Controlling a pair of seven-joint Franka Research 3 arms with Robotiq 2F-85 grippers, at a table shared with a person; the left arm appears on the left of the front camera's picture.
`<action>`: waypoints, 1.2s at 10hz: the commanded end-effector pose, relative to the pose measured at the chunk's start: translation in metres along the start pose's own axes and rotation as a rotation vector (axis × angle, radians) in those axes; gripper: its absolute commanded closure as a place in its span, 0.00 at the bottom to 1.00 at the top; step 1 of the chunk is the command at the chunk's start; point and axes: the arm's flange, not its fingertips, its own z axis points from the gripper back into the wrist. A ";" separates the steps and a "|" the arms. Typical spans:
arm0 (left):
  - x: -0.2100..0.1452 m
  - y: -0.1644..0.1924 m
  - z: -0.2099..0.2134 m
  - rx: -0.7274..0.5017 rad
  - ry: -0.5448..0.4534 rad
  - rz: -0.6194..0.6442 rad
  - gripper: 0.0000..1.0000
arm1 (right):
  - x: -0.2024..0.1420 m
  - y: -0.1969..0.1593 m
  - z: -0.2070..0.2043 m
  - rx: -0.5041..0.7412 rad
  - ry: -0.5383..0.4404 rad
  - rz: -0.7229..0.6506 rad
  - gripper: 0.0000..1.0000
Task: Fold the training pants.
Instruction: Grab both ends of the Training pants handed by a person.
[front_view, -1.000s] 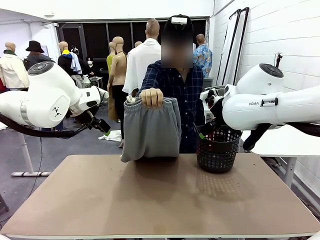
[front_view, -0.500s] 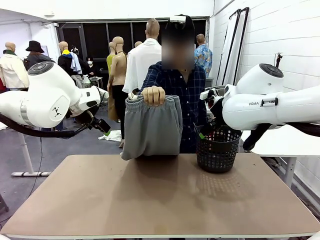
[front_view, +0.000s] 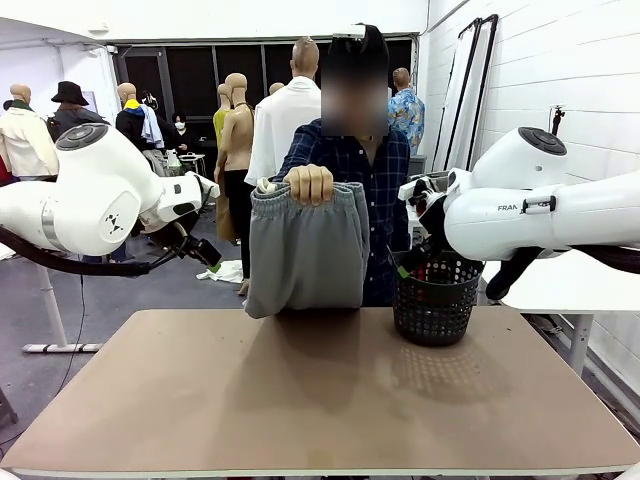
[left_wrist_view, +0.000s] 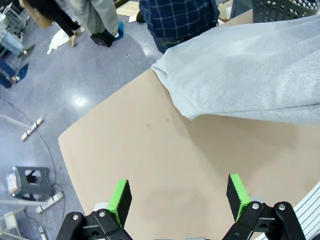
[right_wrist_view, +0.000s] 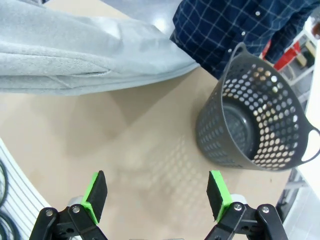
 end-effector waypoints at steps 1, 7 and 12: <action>0.008 0.007 0.000 -0.038 -0.005 -0.170 0.00 | -0.001 -0.003 -0.007 0.028 -0.052 0.160 0.00; 0.014 0.012 -0.001 -0.089 -0.014 -0.580 0.00 | -0.005 -0.008 -0.018 0.220 -0.138 0.521 0.00; 0.012 0.005 -0.002 -0.082 -0.016 -0.563 0.00 | -0.002 0.000 -0.014 0.184 -0.118 0.518 0.00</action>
